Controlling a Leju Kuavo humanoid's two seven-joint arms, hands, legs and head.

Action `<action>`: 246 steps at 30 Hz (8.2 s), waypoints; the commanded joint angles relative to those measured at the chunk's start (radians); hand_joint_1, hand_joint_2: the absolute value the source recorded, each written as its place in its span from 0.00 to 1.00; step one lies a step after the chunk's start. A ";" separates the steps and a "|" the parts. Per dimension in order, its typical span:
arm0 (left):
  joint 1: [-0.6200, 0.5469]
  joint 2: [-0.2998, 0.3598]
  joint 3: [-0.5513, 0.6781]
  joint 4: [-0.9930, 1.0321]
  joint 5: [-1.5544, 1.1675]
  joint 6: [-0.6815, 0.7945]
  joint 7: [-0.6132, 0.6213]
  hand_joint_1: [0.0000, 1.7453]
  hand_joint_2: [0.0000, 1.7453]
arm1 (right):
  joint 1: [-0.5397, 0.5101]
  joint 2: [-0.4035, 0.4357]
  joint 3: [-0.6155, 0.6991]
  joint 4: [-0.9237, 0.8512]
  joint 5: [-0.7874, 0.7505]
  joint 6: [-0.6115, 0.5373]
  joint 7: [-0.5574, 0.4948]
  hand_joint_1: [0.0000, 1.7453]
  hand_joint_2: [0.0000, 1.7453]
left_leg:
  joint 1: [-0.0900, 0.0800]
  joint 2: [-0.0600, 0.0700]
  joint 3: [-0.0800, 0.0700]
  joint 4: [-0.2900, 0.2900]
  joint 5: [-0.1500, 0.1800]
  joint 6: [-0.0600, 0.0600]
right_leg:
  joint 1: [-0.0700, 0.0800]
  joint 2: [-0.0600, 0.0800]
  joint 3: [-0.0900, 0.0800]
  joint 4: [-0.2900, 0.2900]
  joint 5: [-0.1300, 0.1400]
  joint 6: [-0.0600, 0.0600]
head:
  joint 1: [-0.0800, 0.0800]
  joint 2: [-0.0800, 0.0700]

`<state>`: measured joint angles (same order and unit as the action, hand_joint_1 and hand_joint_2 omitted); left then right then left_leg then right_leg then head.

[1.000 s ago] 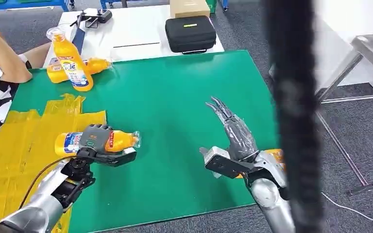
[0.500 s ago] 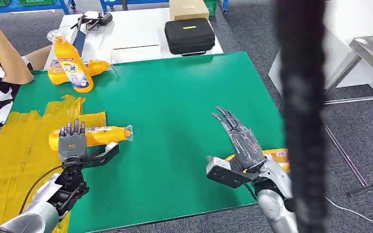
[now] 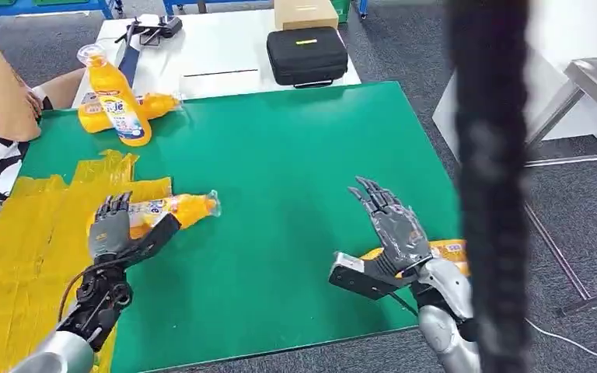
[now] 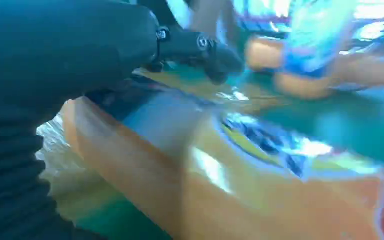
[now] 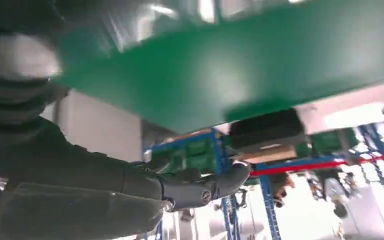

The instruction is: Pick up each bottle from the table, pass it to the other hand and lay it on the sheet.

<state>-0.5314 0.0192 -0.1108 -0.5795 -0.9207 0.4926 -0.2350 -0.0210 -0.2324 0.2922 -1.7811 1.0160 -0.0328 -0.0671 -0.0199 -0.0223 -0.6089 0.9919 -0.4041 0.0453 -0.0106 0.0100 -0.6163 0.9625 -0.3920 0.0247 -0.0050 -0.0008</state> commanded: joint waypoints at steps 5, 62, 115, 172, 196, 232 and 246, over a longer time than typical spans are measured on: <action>0.201 -0.101 0.113 -0.553 0.411 -0.380 -0.209 0.00 1.00 | 0.114 -0.140 -0.207 -0.008 -0.031 0.132 -0.109 0.00 1.00 | 0.000 0.003 0.001 0.002 -0.005 0.000 | 0.001 0.000 0.002 0.001 -0.002 0.000 | 0.000 0.000; 0.166 -0.137 0.035 -0.447 0.505 -0.393 -0.179 0.00 1.00 | -0.030 -0.040 -0.316 0.495 0.246 0.224 -0.025 0.58 1.00 | -0.001 0.004 0.001 0.000 -0.007 0.001 | 0.001 0.001 0.002 -0.002 -0.003 0.002 | 0.000 0.000; 0.100 -0.137 -0.236 -0.610 1.104 -0.740 0.030 0.00 1.00 | -0.345 0.274 -0.213 0.778 -0.474 -0.170 -0.299 1.00 1.00 | -0.001 0.005 -0.002 0.001 -0.005 0.003 | 0.000 0.003 -0.001 0.000 -0.001 0.003 | 0.000 0.000; 0.166 -0.175 -0.376 -0.722 0.724 -0.374 -0.097 0.00 1.00 | -0.498 0.406 0.102 0.914 -0.601 -0.128 -0.319 1.00 1.00 | 0.000 0.006 0.001 0.002 -0.007 0.002 | 0.001 0.003 0.001 0.001 -0.004 0.003 | 0.000 0.000; 0.098 -0.190 -0.231 -0.547 0.713 -0.231 -0.079 0.00 1.00 | -0.466 0.397 0.259 0.891 -0.513 -0.141 -0.303 1.00 1.00 | -0.001 0.003 -0.002 0.000 -0.004 0.003 | 0.000 0.001 -0.001 0.000 -0.002 0.003 | 0.000 0.000; 0.142 -0.156 -0.057 -0.673 0.883 -0.125 -0.209 1.00 1.00 | -0.425 0.365 0.226 0.784 -0.615 -0.218 -0.334 0.00 1.00 | 0.001 0.006 0.001 0.003 -0.007 0.001 | 0.002 0.002 0.001 0.002 -0.005 0.002 | 0.000 0.000; 0.209 -0.205 0.234 -0.819 -0.428 0.205 -0.273 1.00 1.00 | -0.205 0.268 0.186 0.337 -0.760 -0.227 -0.388 0.00 1.00 | -0.001 0.004 -0.003 0.002 -0.005 0.003 | 0.000 0.001 -0.002 0.001 -0.004 0.003 | 0.000 0.000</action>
<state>-0.3353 -0.1175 -0.1495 -1.2791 -0.5038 0.6905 -0.5028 -0.2948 0.1106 0.4936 -1.2220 0.3918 -0.2991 -0.4307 -0.0220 -0.0201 -0.6148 0.9923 -0.4067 0.0517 -0.0118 0.0117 -0.6221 0.9634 -0.3936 0.0283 -0.0050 -0.0008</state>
